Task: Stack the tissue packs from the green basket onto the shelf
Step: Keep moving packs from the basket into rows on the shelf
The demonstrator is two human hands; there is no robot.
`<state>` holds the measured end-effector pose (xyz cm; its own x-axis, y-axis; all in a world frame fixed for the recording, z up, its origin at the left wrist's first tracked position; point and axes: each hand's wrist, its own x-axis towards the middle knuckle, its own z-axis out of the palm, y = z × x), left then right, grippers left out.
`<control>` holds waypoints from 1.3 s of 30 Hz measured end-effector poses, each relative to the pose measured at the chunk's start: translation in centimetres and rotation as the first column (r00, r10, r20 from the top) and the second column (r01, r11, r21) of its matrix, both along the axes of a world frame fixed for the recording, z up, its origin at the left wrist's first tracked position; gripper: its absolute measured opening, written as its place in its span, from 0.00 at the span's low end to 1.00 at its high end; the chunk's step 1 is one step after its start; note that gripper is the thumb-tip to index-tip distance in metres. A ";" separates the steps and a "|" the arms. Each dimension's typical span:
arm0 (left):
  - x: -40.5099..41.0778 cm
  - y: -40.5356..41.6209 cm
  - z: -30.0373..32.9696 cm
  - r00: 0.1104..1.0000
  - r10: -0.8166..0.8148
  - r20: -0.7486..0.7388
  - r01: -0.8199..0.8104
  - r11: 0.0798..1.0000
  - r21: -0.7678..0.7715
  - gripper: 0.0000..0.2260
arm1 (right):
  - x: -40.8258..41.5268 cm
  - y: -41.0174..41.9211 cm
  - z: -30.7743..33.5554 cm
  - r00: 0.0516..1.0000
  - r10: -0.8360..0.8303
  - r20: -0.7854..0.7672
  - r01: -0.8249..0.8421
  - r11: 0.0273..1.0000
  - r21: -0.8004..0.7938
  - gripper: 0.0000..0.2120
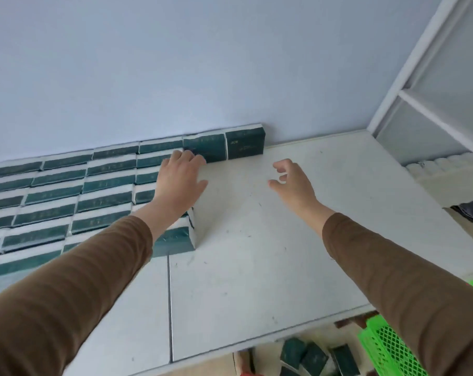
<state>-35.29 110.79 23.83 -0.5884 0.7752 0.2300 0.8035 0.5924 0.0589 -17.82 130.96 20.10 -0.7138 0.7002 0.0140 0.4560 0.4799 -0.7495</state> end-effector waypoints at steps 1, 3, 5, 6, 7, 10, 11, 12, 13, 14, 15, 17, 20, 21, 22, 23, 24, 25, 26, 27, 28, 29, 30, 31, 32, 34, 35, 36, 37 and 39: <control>2.2 -1.0 0.1 1.000 -0.018 -0.005 0.018 1.000 0.013 0.18 | 2.3 -1.5 0.3 1.000 0.004 -0.007 -0.004 1.000 0.025 0.19; 7.0 -3.2 0.0 0.999 -0.054 -0.002 0.054 0.997 0.047 0.16 | 7.1 -4.6 0.7 1.000 0.001 -0.024 0.000 0.998 0.064 0.17; 12.0 -5.4 -0.2 0.996 -0.087 0.011 0.085 0.993 0.084 0.16 | 12.2 -7.7 0.8 0.999 0.000 -0.042 0.003 0.997 0.079 0.16; 14.5 -6.3 -0.4 0.994 -0.105 0.021 0.102 0.989 0.103 0.15 | 14.9 -9.0 0.8 0.999 -0.001 -0.049 0.005 0.996 0.085 0.16; 17.0 -7.2 -0.5 0.991 -0.126 0.039 0.121 0.986 0.116 0.15 | 17.6 -10.3 0.7 0.999 -0.004 -0.048 0.009 0.996 0.092 0.15; 24.0 -8.7 -1.4 0.975 -0.197 0.098 0.184 0.975 0.125 0.15 | 25.5 -13.3 0.2 0.999 -0.033 -0.018 0.034 0.994 0.106 0.14; 26.3 -8.8 -1.7 0.968 -0.224 0.115 0.211 0.971 0.117 0.15 | 28.0 -13.9 0.0 0.998 -0.056 -0.009 0.057 0.993 0.101 0.14; 28.4 -8.7 -2.0 0.960 -0.251 0.127 0.238 0.965 0.110 0.15 | 30.6 -14.2 -0.2 0.997 -0.083 -0.004 0.083 0.992 0.092 0.14; 30.3 -8.4 -2.4 0.951 -0.276 0.138 0.262 0.959 0.106 0.15 | 33.0 -14.4 -0.4 0.994 -0.109 0.005 0.108 0.991 0.080 0.14; 32.2 -8.1 -2.8 0.943 -0.299 0.148 0.286 0.953 0.104 0.15 | 35.4 -14.4 -0.7 0.991 -0.132 0.024 0.130 0.989 0.072 0.13; 34.0 -7.6 -3.2 0.934 -0.320 0.158 0.307 0.947 0.100 0.15 | 37.8 -14.2 -1.0 0.987 -0.153 0.047 0.149 0.986 0.067 0.13; 37.3 -6.4 -4.2 0.917 -0.353 0.187 0.342 0.936 0.086 0.16 | 42.2 -13.5 -1.9 0.978 -0.189 0.086 0.184 0.981 0.059 0.11; 42.0 -4.0 -6.2 0.881 -0.408 0.241 0.406 0.912 0.057 0.16 | 48.4 -11.4 -3.8 0.953 -0.264 0.146 0.262 0.965 0.033 0.09; 43.5 -3.0 -6.9 0.868 -0.422 0.262 0.426 0.904 0.046 0.16 | 50.2 -10.5 -4.6 0.940 -0.298 0.167 0.299 0.954 0.017 0.09; 44.8 -2.2 -7.6 0.855 -0.439 0.276 0.448 0.894 0.034 0.16 | 51.8 -9.6 -5.3 0.925 -0.333 0.184 0.338 0.941 0.001 0.09; 46.3 -0.9 -8.5 0.841 -0.457 0.288 0.474 0.881 0.015 0.16 | 53.5 -8.3 -6.3 0.905 -0.373 0.204 0.384 0.923 -0.014 0.08; 47.6 0.4 -9.4 0.829 -0.471 0.302 0.495 0.869 -0.004 0.16 | 55.0 -7.0 -7.3 0.886 -0.408 0.223 0.424 0.905 -0.027 0.09; 48.9 1.8 -10.3 0.817 -0.480 0.320 0.512 0.859 -0.020 0.16 | 56.4 -5.6 -8.4 0.867 -0.436 0.243 0.458 0.888 -0.041 0.09; 50.2 3.5 -11.5 0.804 -0.488 0.340 0.529 0.848 -0.035 0.16 | 57.9 -3.9 -9.8 0.847 -0.460 0.268 0.490 0.870 -0.056 0.11; 51.5 5.3 -12.8 0.791 -0.497 0.356 0.548 0.835 -0.052 0.16 | 59.2 -2.2 -11.3 0.829 -0.475 0.296 0.515 0.854 -0.072 0.12; 52.8 7.3 -14.2 0.780 -0.506 0.370 0.567 0.820 -0.075 0.17 | 60.4 -0.3 -12.9 0.814 -0.480 0.328 0.533 0.841 -0.091 0.14; 53.9 9.4 -15.7 0.769 -0.509 0.387 0.584 0.806 -0.101 0.17 | 61.5 1.6 -14.6 0.801 -0.478 0.359 0.547 0.829 -0.116 0.16; 55.0 11.6 -17.4 0.757 -0.505 0.414 0.596 0.794 -0.121 0.17 | 62.3 3.6 -16.4 0.791 -0.472 0.389 0.558 0.817 -0.145 0.18; 56.1 13.9 -19.2 0.743 -0.494 0.451 0.605 0.785 -0.137 0.17 | 63.1 5.7 -18.4 0.783 -0.460 0.418 0.568 0.804 -0.178 0.21; 57.1 16.2 -21.1 0.730 -0.477 0.489 0.611 0.777 -0.155 0.17 | 63.7 7.7 -20.3 0.776 -0.442 0.450 0.571 0.795 -0.206 0.23; 59.0 20.6 -25.2 0.704 -0.451 0.548 0.635 0.746 -0.200 0.18 | 64.5 11.4 -24.2 0.762 -0.390 0.518 0.563 0.794 -0.230 0.26; 59.8 22.7 -27.3 0.693 -0.437 0.573 0.647 0.728 -0.228 0.19 | 64.7 13.2 -26.2 0.750 -0.362 0.554 0.557 0.798 -0.231 0.26; 60.5 24.8 -29.5 0.689 -0.420 0.590 0.653 0.713 -0.254 0.20 | 64.8 14.9 -28.1 0.737 -0.331 0.590 0.545 0.806 -0.229 0.26; 61.0 26.8 -31.8 0.691 -0.404 0.600 0.655 0.702 -0.281 0.22 | 64.8 16.3 -29.9 0.722 -0.296 0.625 0.533 0.814 -0.230 0.25; 61.5 30.3 -36.2 0.707 -0.375 0.600 0.648 0.684 -0.336 0.24 | 64.9 18.7 -33.7 0.683 -0.231 0.692 0.508 0.831 -0.224 0.23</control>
